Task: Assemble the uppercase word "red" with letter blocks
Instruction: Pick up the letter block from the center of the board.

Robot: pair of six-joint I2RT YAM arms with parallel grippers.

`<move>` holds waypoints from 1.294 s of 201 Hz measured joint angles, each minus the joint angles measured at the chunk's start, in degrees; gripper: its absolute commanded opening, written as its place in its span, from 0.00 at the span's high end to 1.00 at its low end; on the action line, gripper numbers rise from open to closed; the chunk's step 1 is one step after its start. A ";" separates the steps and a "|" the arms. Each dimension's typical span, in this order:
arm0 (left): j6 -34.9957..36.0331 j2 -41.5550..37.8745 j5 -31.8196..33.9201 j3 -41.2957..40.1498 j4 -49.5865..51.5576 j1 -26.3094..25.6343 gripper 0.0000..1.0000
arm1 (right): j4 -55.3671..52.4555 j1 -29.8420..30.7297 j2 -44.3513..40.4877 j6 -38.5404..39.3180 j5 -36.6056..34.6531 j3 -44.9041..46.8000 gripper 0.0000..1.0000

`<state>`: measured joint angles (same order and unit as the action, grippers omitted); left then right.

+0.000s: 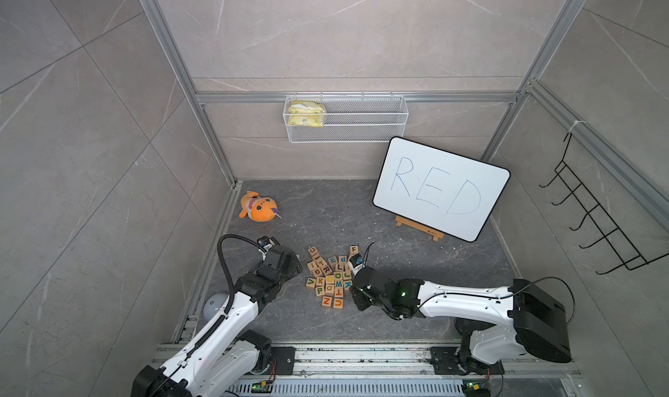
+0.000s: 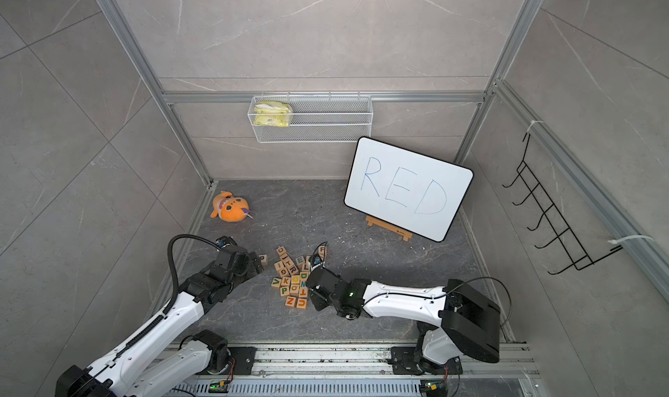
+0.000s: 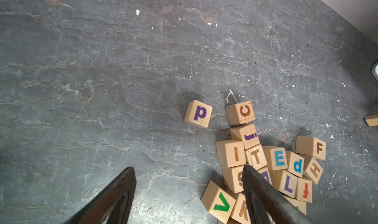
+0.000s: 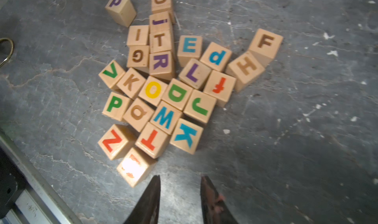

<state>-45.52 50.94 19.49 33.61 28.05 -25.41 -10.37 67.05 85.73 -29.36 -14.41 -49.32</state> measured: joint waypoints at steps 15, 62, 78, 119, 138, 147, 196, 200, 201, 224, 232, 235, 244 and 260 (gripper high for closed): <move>-0.74 -0.79 0.13 -0.22 0.37 0.00 0.15 | 0.61 0.70 0.90 -0.04 0.15 -0.70 0.64; -2.08 -3.39 1.64 -1.68 1.09 0.00 0.16 | 0.13 0.70 5.88 -0.70 -1.14 -6.36 0.64; -2.10 -4.04 2.05 -2.23 1.55 0.00 0.17 | -3.52 0.70 9.07 -0.20 -2.89 -11.43 0.61; -2.08 -5.81 2.97 -3.54 2.10 0.02 0.17 | -13.05 -1.57 17.05 4.39 -3.58 -26.69 0.56; -2.05 -7.06 2.99 -4.24 2.12 0.07 0.17 | -15.74 -3.76 19.08 6.32 -2.36 -30.08 0.49; -2.05 -7.58 2.97 -4.57 2.14 0.07 0.17 | -17.07 -4.61 20.28 7.32 -1.99 -31.65 0.48; -2.01 -8.79 2.91 -5.42 2.38 0.07 0.16 | -20.92 -6.10 27.65 10.99 0.59 -39.41 0.51; -2.01 -8.83 2.89 -5.42 2.38 0.07 0.16 | -21.20 -6.21 28.11 11.17 0.83 -39.80 0.51; -2.01 -8.83 2.89 -5.44 2.38 0.07 0.16 | -21.33 -6.25 28.26 11.23 0.83 -39.95 0.52; -1.84 -8.92 2.80 -5.55 2.38 0.07 0.16 | -22.69 -6.75 30.71 12.39 1.66 -42.60 0.55; -1.73 -8.92 2.69 -5.57 2.40 0.07 0.16 | -22.88 -6.86 31.41 12.66 1.84 -43.36 0.55; -1.64 -8.92 2.64 -5.60 2.40 0.07 0.16 | -22.99 -6.86 31.69 12.72 1.86 -43.63 0.55; -1.46 -8.92 2.47 -5.68 2.38 0.07 0.16 | -23.32 -6.88 32.37 12.94 2.03 -44.37 0.55; -1.16 -8.90 2.34 -5.77 2.36 0.07 0.16 | -23.65 -6.93 33.59 13.20 2.45 -45.42 0.57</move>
<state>-46.68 42.04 21.82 27.83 30.41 -25.34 -34.02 60.12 119.33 -16.16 -11.97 -94.74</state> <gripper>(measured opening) 0.836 0.443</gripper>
